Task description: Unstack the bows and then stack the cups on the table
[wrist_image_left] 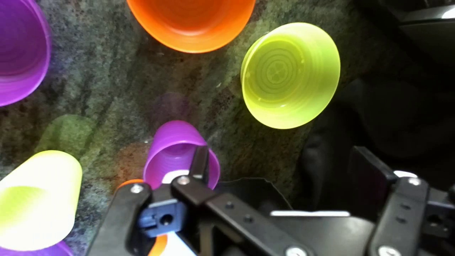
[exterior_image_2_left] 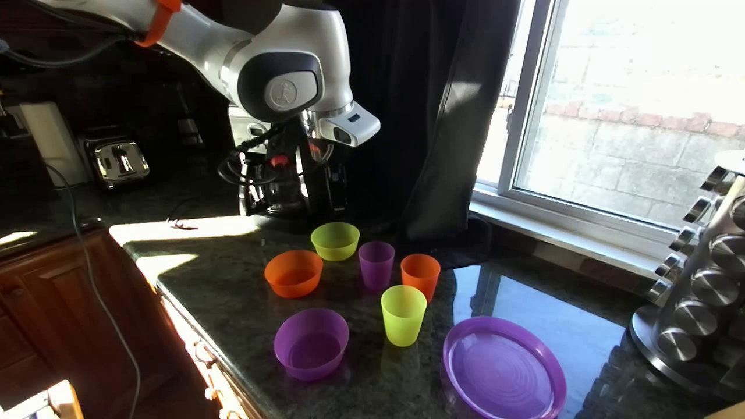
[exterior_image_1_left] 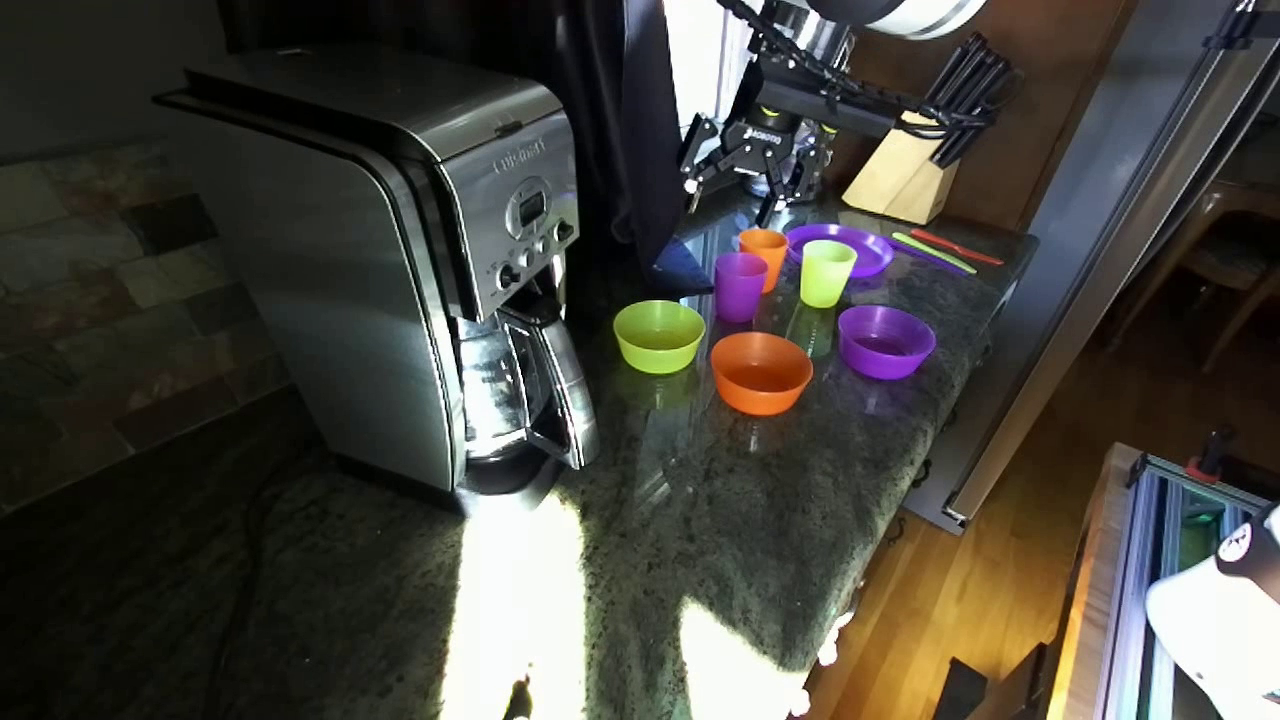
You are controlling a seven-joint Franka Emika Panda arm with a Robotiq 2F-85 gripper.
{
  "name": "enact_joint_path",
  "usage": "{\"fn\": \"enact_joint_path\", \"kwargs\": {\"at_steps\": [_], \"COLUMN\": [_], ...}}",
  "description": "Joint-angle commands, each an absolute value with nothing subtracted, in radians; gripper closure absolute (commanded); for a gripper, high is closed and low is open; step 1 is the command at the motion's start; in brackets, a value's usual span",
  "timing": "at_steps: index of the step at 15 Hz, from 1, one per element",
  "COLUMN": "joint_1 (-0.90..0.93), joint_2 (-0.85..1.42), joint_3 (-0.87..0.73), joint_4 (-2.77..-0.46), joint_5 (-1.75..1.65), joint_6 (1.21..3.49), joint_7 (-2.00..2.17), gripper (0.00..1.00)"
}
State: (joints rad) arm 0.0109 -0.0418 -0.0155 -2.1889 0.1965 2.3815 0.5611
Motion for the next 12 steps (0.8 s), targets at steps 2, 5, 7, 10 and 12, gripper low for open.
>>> {"fn": "enact_joint_path", "kwargs": {"at_steps": [2, 5, 7, 10, 12], "joint_1": [-0.039, -0.075, -0.091, -0.112, -0.120], "joint_2": [-0.133, -0.140, -0.134, -0.113, -0.097], "joint_3": [-0.026, -0.034, -0.043, -0.050, -0.055], "joint_4": [-2.268, -2.291, -2.303, -2.314, -2.316], "joint_5": [0.145, 0.116, 0.121, 0.081, 0.066], "joint_6": [2.358, 2.370, 2.379, 2.390, 2.391], "joint_7": [0.683, 0.749, 0.751, 0.760, 0.765], "gripper": [0.00, 0.00, 0.00, 0.00, 0.00]}}
